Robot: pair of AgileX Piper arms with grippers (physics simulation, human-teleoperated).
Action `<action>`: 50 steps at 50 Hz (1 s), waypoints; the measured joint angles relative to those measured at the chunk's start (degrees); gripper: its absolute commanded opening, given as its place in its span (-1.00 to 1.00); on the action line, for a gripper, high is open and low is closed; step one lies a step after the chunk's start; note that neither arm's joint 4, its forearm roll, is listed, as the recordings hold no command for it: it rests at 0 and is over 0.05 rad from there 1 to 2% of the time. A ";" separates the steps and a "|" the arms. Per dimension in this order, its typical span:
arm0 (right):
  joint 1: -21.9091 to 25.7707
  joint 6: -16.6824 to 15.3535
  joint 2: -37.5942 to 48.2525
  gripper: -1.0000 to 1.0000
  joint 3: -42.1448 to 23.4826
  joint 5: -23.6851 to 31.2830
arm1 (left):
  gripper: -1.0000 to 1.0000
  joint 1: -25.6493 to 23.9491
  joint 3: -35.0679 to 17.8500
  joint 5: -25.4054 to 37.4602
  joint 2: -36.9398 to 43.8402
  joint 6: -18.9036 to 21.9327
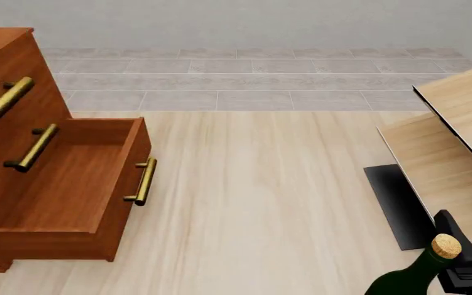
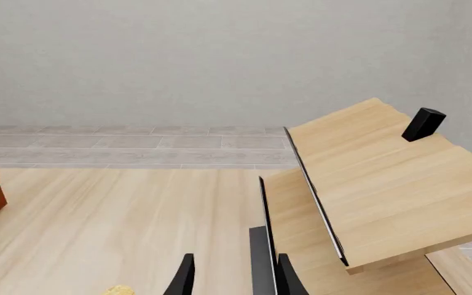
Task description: Put the bowl on top of the cabinet.
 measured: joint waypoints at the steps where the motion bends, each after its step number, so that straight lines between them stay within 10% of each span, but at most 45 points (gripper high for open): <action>1: 0.00 0.00 0.00 1.00 0.00 0.00 | -1.00 0.02 0.04 0.01 0.07 -0.05; 44: 0.00 0.00 0.00 1.00 0.00 0.00 | -1.00 2.39 1.91 -1.52 3.44 -1.57; 45: 0.00 0.00 0.00 1.00 0.00 0.00 | 1.00 2.55 1.92 -1.56 3.62 -1.60; 50: 0.00 0.00 0.00 1.00 0.00 0.00 | 1.00 3.14 1.78 -1.91 4.05 -1.27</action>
